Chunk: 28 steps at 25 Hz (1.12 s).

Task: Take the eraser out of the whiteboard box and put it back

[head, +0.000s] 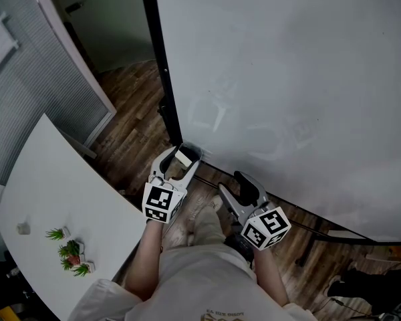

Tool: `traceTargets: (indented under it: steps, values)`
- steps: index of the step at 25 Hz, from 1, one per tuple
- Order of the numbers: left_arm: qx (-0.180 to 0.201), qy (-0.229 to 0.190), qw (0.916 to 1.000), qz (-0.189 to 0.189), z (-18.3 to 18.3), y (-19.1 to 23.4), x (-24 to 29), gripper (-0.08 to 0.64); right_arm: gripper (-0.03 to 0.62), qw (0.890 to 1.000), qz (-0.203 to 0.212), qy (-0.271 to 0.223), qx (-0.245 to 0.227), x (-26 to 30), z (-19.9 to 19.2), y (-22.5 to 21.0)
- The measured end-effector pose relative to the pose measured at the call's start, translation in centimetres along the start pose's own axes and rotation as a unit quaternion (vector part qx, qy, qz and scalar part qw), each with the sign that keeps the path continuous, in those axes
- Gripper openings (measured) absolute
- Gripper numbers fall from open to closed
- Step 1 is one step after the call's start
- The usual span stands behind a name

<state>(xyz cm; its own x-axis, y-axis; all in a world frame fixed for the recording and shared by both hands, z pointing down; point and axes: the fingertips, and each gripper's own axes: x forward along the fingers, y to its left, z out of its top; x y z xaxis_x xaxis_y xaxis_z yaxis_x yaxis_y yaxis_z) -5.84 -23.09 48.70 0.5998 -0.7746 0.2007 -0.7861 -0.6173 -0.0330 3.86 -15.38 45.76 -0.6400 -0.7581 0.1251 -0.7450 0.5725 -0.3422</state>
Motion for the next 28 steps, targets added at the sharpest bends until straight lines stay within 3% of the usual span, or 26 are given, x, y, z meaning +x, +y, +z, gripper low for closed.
traceTargets:
  steps: [28]
  values:
    - [0.013,-0.012,0.9997,0.014,1.7,-0.2,-1.5,0.264,0.232,1.000,0.006,-0.014,0.002,-1.2,0.2,0.8]
